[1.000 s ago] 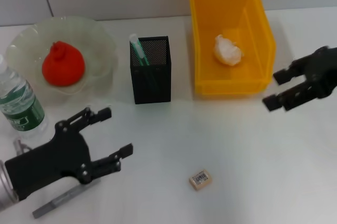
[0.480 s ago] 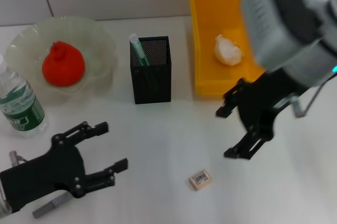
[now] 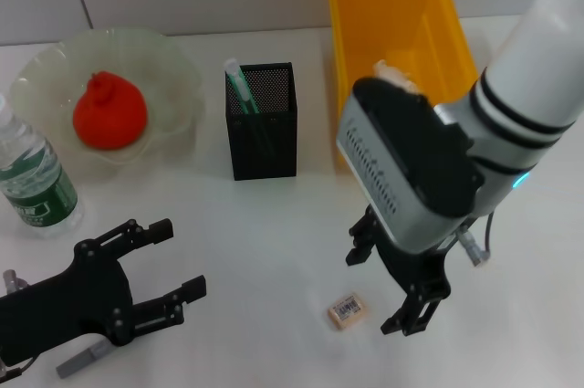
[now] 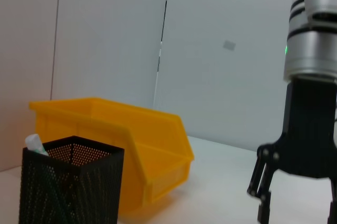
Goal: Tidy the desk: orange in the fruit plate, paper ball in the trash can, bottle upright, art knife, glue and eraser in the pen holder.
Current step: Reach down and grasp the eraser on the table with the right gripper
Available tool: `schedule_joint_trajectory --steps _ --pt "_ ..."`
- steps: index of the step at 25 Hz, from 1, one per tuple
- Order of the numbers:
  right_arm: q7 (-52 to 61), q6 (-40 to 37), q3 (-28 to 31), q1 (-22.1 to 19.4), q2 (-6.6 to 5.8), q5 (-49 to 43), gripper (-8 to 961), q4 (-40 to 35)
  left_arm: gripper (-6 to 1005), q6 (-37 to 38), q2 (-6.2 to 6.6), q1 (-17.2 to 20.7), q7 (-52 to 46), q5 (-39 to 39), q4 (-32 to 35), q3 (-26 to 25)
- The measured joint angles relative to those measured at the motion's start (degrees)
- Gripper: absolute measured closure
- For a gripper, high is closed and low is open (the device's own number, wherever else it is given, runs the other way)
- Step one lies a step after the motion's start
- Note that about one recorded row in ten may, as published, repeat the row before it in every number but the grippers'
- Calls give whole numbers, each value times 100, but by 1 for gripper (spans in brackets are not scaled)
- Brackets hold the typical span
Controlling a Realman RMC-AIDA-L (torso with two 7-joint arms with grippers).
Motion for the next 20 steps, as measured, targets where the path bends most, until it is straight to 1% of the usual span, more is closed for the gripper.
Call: schedule_joint_trajectory --steps 6,20 --pt "-260 328 -312 38 3 44 118 280 156 4 -47 -35 -6 3 -4 -3" --pt "-879 981 -639 66 16 90 118 817 156 -27 -127 -149 -19 3 -92 0"
